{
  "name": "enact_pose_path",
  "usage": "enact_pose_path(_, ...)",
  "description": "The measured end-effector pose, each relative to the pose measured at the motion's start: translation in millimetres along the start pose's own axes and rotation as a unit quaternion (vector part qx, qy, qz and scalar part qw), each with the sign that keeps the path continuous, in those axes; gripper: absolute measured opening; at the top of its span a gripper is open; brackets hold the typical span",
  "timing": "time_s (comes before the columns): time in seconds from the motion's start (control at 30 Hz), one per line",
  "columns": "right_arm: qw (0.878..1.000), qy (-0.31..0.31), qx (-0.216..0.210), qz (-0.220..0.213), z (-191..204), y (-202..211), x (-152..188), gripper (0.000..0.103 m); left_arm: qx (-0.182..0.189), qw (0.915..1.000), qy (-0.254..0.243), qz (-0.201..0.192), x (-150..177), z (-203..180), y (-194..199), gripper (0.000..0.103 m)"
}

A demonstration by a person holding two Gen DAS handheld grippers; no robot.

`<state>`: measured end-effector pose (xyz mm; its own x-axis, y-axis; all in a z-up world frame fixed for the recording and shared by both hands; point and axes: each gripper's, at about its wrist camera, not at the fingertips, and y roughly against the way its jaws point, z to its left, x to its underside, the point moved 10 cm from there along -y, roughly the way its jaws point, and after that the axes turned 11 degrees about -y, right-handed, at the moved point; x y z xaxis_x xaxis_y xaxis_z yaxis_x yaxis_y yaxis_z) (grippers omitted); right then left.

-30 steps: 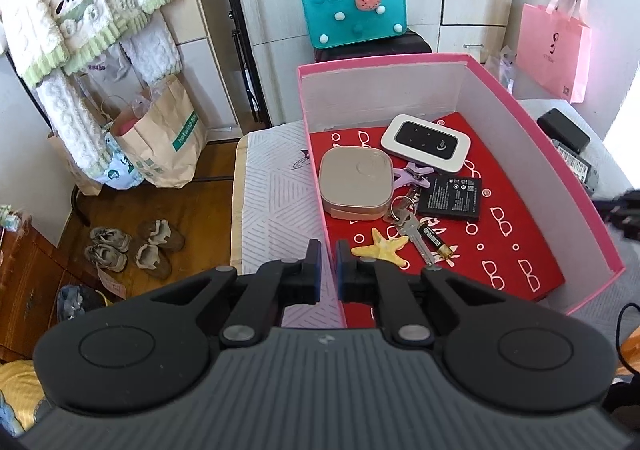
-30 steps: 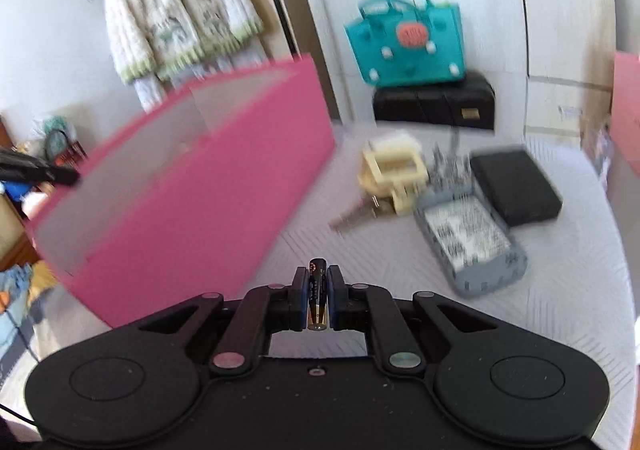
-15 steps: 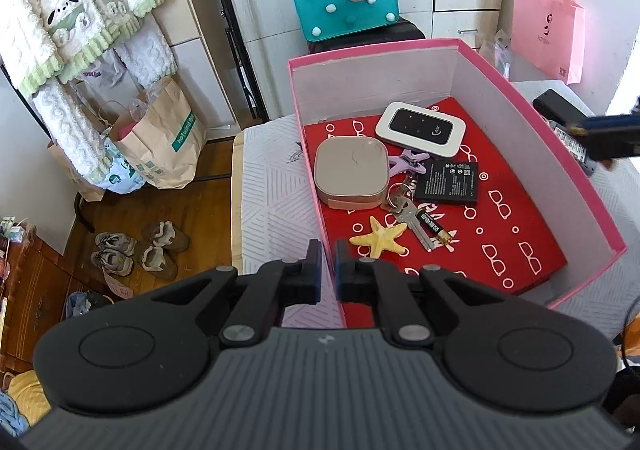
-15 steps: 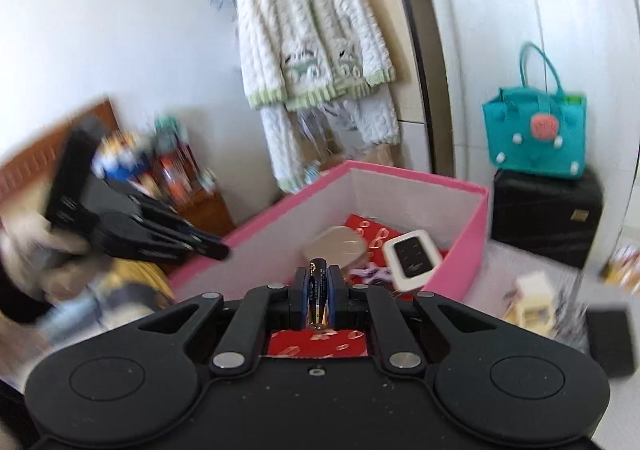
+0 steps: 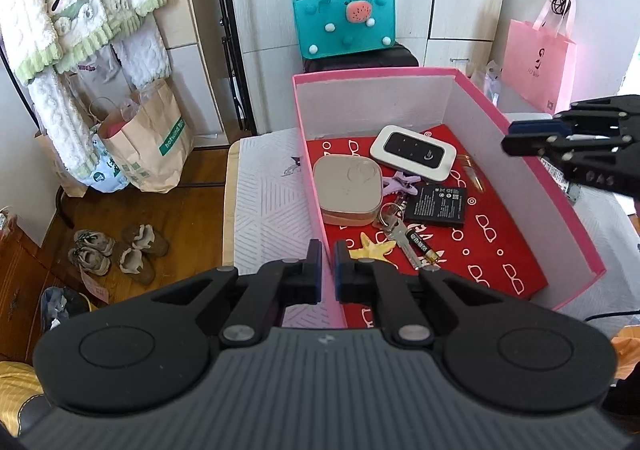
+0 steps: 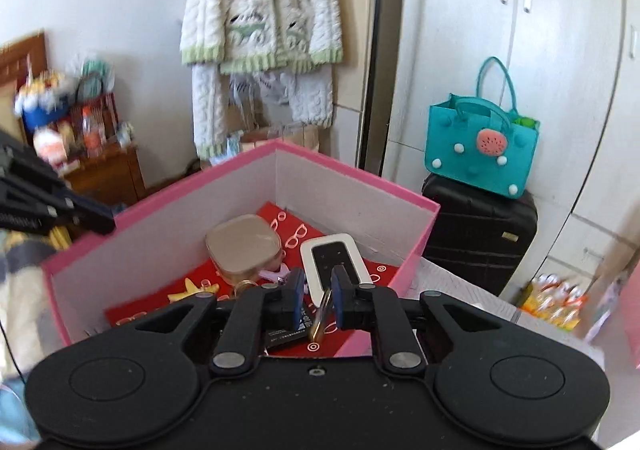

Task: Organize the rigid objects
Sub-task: 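Carry the second AA battery into the box and release it, then move the right tool to the grey router and grasp it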

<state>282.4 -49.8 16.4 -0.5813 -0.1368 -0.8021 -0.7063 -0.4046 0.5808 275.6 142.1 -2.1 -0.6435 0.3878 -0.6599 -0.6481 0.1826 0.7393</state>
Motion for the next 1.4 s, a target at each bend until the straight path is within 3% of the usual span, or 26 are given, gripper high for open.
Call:
enact_pose_path(0.13,0.999,-0.022,0.01,-0.03,-14.1,20.7,-2.1,0.026,0.001,1.0,0.004,-0.006,0.6,0.2,-0.7,0.006)
enact_pose_path(0.4,0.992,-0.096,0.057,-0.059,-70.6,61.4,23.1,0.03,-0.002,0.9998,0.017,-0.009,0.7,0.0,-2.5,0.006)
enact_pose_path(0.67,0.981,-0.153,0.115,-0.013,-137.9,69.4,84.6,0.036,-0.017,0.9997,0.016,-0.003,-2.1,-4.2,-6.1,0.006)
enact_pose_path(0.77,0.978,-0.165,0.126,0.008,-154.6,64.5,105.4,0.043,-0.022,0.9996,0.017,-0.001,-3.1,-4.6,-7.2,0.006)
enact_pose_path(1.0,0.981,-0.154,0.107,0.049,-170.2,34.9,132.0,0.054,-0.031,0.9994,0.015,0.009,-4.2,-5.8,-10.6,0.006)
enact_pose_path(1.23,0.984,-0.165,0.068,0.023,-177.9,10.8,119.1,0.073,-0.037,0.9991,0.016,0.014,-5.2,-6.4,-11.4,0.006)
enact_pose_path(1.4,0.984,-0.158,0.079,0.039,-182.6,-6.6,120.2,0.074,-0.038,0.999,0.021,0.015,-5.2,-5.6,-11.5,0.006)
